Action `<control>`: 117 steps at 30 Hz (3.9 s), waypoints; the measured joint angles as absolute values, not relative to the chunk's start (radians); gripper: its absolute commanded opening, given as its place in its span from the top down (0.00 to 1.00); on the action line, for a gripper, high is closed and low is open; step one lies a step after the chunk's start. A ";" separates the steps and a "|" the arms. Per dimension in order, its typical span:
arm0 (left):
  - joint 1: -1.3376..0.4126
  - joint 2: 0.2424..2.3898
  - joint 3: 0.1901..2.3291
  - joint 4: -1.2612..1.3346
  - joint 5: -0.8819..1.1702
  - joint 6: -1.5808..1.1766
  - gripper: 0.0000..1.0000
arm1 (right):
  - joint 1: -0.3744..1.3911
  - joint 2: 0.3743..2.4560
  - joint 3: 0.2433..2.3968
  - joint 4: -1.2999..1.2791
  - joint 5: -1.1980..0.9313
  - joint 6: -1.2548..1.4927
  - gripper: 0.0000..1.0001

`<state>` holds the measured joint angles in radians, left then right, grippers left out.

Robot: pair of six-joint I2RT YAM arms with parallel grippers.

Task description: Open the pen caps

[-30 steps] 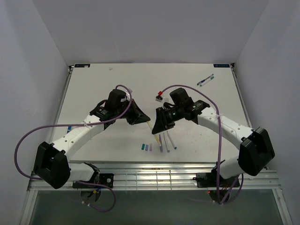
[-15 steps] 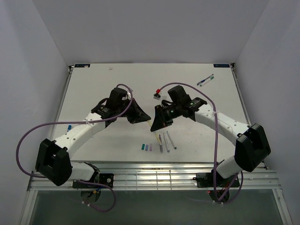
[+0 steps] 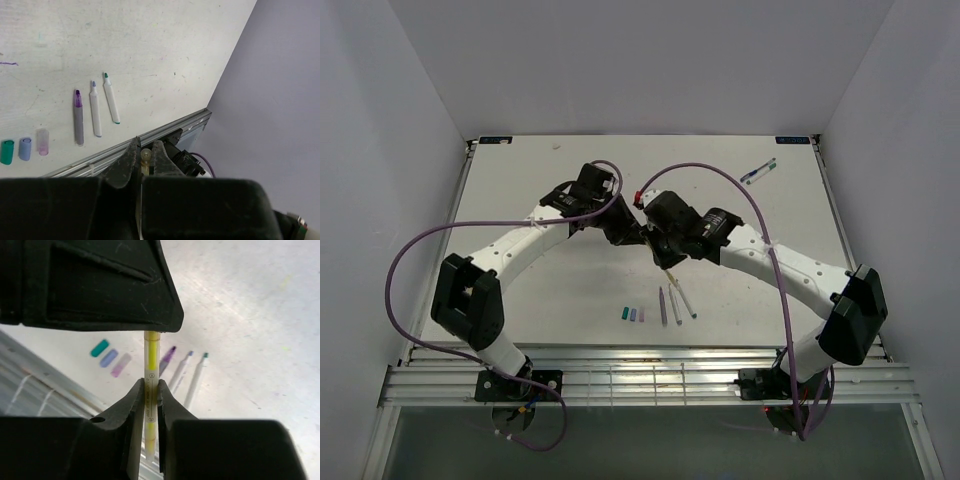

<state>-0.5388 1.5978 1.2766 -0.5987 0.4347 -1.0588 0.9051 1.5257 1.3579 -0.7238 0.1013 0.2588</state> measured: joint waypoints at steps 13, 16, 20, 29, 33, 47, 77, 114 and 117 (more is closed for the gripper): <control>-0.498 1.549 1.220 -0.505 0.572 -0.957 1.00 | 0.718 1.398 1.135 -0.435 -0.459 0.279 0.92; -0.481 1.466 1.151 -0.426 0.596 -0.927 1.00 | 0.639 1.383 1.010 -0.212 -0.736 0.460 0.92; -0.429 1.425 1.141 -0.269 0.565 -0.906 1.00 | 0.630 1.382 0.910 0.047 -1.039 0.734 0.92; -0.366 1.409 1.146 -0.304 0.479 -0.920 1.00 | 0.628 1.370 1.047 -0.110 -1.068 0.663 0.92; -0.363 1.417 1.179 -0.448 0.426 -0.866 1.00 | 0.616 1.380 1.148 -0.380 -0.826 0.469 0.92; -0.380 1.242 0.803 -0.627 0.407 -0.789 1.00 | 0.557 1.381 0.992 -0.665 -0.247 0.266 0.92; -0.572 1.489 0.770 -0.582 0.315 -0.763 0.72 | 0.557 1.550 0.883 -0.545 -0.112 0.212 0.92; -0.544 1.460 0.909 -0.705 0.220 -0.764 0.50 | 0.557 1.592 0.892 -0.523 -0.153 0.199 0.55; -0.493 1.456 0.939 -0.744 0.189 -0.758 0.49 | 0.557 1.592 0.899 -0.530 -0.151 0.201 0.51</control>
